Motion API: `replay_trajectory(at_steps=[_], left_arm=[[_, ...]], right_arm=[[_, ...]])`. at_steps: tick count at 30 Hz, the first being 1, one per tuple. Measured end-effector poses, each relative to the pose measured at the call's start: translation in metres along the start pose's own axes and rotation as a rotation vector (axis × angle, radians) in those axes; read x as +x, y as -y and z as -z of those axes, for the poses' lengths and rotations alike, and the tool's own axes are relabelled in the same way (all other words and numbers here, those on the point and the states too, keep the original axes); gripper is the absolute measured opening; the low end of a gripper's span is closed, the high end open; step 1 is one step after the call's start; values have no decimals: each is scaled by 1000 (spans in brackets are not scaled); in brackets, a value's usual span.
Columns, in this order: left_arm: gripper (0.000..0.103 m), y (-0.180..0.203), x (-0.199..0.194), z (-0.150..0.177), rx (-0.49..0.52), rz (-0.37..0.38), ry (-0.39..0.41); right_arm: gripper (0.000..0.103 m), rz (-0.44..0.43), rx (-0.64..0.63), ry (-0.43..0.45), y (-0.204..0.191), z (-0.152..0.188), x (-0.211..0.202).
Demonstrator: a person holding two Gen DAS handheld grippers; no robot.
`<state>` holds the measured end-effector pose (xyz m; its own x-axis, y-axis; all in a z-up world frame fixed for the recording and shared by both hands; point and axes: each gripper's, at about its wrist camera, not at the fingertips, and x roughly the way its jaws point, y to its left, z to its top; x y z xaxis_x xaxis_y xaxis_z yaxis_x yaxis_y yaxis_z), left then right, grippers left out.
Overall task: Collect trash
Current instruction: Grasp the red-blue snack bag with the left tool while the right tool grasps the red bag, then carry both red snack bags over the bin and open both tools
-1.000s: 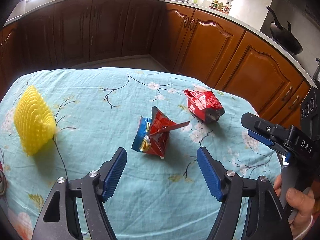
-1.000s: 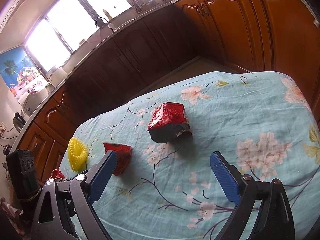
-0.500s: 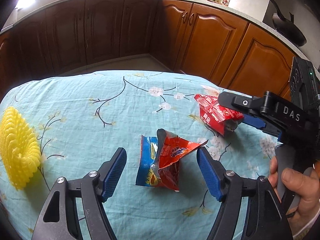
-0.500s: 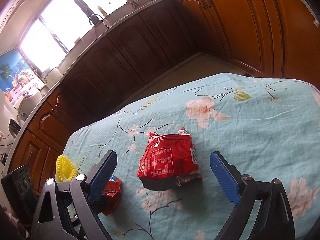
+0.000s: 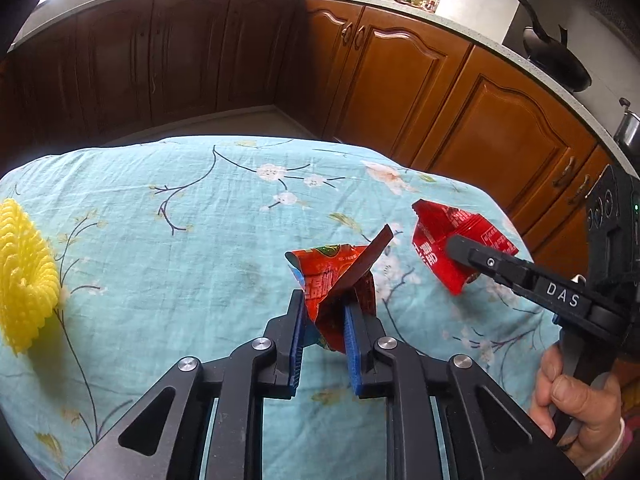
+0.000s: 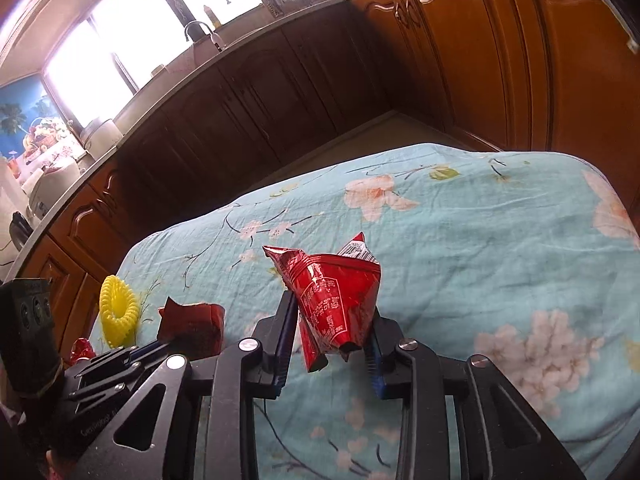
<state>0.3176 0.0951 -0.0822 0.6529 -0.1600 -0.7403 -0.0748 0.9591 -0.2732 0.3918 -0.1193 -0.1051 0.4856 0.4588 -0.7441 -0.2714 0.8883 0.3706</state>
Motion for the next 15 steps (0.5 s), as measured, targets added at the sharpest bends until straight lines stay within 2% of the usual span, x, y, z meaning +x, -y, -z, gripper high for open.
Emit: replay_trajectory(at_steps=[7, 15], left_arm=[[16, 49, -22, 33, 52, 69, -13], [16, 108, -44, 61, 158, 83, -27]], right_arm=[[31, 21, 26, 36, 22, 43, -63], [31, 64, 75, 105, 44, 92, -132]])
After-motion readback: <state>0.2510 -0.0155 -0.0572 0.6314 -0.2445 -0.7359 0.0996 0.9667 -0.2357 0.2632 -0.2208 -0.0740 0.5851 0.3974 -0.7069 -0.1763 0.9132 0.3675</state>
